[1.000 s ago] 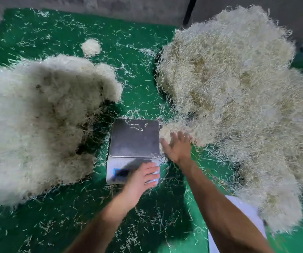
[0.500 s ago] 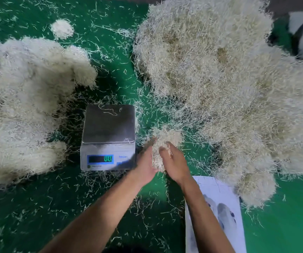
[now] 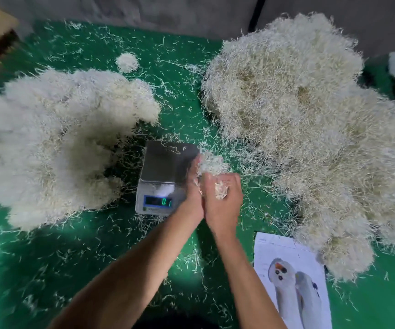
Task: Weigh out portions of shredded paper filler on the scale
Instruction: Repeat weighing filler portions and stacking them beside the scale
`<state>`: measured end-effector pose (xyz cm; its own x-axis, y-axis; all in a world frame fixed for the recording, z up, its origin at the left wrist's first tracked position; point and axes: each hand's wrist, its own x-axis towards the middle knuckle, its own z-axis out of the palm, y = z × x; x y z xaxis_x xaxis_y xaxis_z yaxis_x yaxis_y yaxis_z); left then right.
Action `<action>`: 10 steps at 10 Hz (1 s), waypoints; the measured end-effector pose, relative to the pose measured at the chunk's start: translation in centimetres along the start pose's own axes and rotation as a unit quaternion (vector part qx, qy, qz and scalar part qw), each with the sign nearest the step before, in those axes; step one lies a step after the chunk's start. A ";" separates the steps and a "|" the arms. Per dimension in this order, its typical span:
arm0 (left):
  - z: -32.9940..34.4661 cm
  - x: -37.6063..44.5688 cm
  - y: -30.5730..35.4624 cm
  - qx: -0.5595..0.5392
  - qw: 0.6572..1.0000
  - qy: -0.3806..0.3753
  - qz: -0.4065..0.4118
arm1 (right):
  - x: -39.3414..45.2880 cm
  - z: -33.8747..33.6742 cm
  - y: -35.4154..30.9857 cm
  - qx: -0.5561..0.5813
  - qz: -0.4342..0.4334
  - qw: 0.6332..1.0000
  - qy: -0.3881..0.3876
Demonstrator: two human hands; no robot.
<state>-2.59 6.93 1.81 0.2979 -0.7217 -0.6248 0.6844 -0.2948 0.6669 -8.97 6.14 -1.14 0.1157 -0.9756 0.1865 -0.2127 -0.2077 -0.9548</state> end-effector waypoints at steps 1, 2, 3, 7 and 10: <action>-1.2 -1.2 1.8 0.249 0.959 -0.093 0.097 | 2.7 0.1 -3.0 -0.001 0.011 1.000 -0.010; -3.1 -1.8 4.6 0.255 0.954 -0.123 0.099 | 4.4 -0.3 -3.9 -0.076 -0.064 0.990 -0.100; -5.5 -3.1 7.9 0.065 0.987 -0.061 0.132 | 1.4 1.9 -4.8 -0.057 -0.099 0.976 -0.187; -9.6 -6.9 11.8 0.126 0.985 0.037 0.113 | -3.1 7.7 -10.6 -0.004 -0.179 0.970 -0.161; -12.6 -3.7 10.4 0.270 0.938 0.059 0.209 | -0.6 10.1 -10.2 -0.016 -0.161 0.982 -0.101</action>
<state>11.79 14.42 6.01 0.5592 -0.7795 -0.2823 0.0634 -0.2993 0.9520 2.96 9.53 6.18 0.3710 -0.8259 0.4246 -0.1635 -0.5081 -0.8456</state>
